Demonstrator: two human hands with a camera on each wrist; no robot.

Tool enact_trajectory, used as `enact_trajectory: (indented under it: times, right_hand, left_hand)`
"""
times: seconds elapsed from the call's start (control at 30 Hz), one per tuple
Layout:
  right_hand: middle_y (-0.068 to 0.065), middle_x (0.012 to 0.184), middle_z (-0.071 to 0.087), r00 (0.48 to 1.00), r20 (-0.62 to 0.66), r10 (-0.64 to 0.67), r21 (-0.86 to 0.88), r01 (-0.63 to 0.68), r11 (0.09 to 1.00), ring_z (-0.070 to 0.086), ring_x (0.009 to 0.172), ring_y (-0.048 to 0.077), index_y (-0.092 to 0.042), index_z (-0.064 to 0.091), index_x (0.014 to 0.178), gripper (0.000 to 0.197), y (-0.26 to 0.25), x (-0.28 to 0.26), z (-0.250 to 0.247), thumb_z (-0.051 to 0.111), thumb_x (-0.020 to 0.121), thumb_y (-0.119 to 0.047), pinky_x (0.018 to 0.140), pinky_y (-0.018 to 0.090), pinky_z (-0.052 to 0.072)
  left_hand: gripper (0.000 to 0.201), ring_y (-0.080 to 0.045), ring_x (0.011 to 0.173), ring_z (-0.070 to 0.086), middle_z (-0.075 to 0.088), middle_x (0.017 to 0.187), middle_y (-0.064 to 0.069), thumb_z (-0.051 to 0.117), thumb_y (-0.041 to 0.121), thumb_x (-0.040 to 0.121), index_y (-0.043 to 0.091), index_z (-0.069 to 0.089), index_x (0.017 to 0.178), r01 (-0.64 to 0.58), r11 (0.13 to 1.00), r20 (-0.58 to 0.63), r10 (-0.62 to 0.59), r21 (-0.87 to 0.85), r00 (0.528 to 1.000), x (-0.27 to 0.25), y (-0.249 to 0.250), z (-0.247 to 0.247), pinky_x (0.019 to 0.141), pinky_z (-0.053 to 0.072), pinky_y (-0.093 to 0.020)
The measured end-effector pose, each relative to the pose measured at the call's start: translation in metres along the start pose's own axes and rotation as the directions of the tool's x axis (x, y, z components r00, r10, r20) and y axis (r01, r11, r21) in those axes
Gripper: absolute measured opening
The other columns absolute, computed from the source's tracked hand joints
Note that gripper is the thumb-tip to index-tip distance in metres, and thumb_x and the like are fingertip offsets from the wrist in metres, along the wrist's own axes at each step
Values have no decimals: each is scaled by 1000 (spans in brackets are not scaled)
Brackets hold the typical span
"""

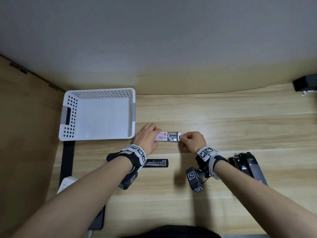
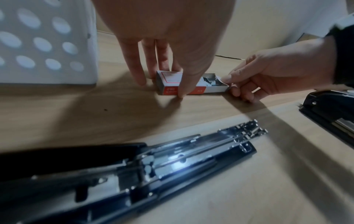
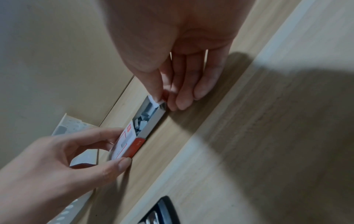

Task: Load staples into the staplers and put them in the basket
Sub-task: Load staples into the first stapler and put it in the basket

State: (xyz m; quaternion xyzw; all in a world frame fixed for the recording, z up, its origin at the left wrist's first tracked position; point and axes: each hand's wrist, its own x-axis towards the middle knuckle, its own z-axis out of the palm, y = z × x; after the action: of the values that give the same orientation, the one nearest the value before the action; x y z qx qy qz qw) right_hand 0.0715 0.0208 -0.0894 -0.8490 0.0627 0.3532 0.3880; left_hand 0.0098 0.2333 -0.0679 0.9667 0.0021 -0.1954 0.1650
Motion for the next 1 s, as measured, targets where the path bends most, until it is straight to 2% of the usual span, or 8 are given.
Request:
enact_trajectory:
  times: [0.13,0.23,0.33,0.47,0.57,0.67,0.83,1.0]
  right_hand:
    - [-6,70,71,997,-78,-24,-52,19,998,68,64,15,-26,69,74,12,-2,-3,-3,69,78,-38,71,35,58]
    - [-10,73,67,976,-154,-152,-114,135,984,62,69,9,-29,67,75,5,-9,-8,-4,71,77,-29,66,30,53]
    - [-12,77,63,940,-49,-337,-225,318,921,57,71,8,-33,71,86,12,-17,-6,-3,71,80,-22,67,28,49]
    - [-11,87,56,926,91,-366,-484,363,796,58,83,15,-38,68,104,26,-25,1,-1,66,82,-24,70,30,48]
    - [-11,92,55,905,92,-416,-553,394,734,60,86,17,-37,66,106,25,-25,2,0,66,82,-28,67,29,47]
    - [-9,91,55,858,72,-508,-568,454,686,61,81,20,-34,66,98,16,-24,0,0,67,83,-29,60,30,46]
    - [-9,103,56,885,123,-448,-629,419,655,62,91,20,-34,67,105,22,-20,2,2,65,84,-38,66,32,50]
    - [-9,94,55,899,81,-430,-590,391,707,60,86,18,-32,67,90,10,-21,2,2,66,83,-37,62,29,46]
  left_hand:
    - [39,-18,112,44,48,113,1,64,20,84,18,59,123,6,1000,-17,-6,-19,1000,-3,-1,-1,72,42,-28]
    - [37,-18,111,44,49,112,1,64,19,84,18,59,121,0,1000,-21,-1,-23,1000,-4,-2,-1,70,42,-27]
    - [35,-18,109,44,48,110,3,64,20,83,20,60,118,-4,1000,-21,4,-19,1000,-4,-3,-1,68,39,-25]
    - [33,-16,105,45,47,107,5,65,22,83,22,61,116,3,1000,-26,-3,-15,1000,-4,-4,1,66,37,-24]
    - [32,-16,105,44,47,106,5,64,20,83,22,62,115,5,1000,-24,-5,-11,1000,-4,-3,0,66,36,-24]
    - [31,-17,106,43,46,107,4,63,20,83,21,62,115,7,1000,-11,-8,-14,1000,-3,-3,0,68,36,-25]
    - [32,-16,108,43,46,109,4,63,20,83,20,62,115,3,1000,-7,-3,-7,1000,-3,-4,0,70,33,-23]
    - [32,-15,108,43,46,109,5,63,20,84,21,62,115,5,1000,-7,-5,-10,1000,-3,-3,0,69,34,-23]
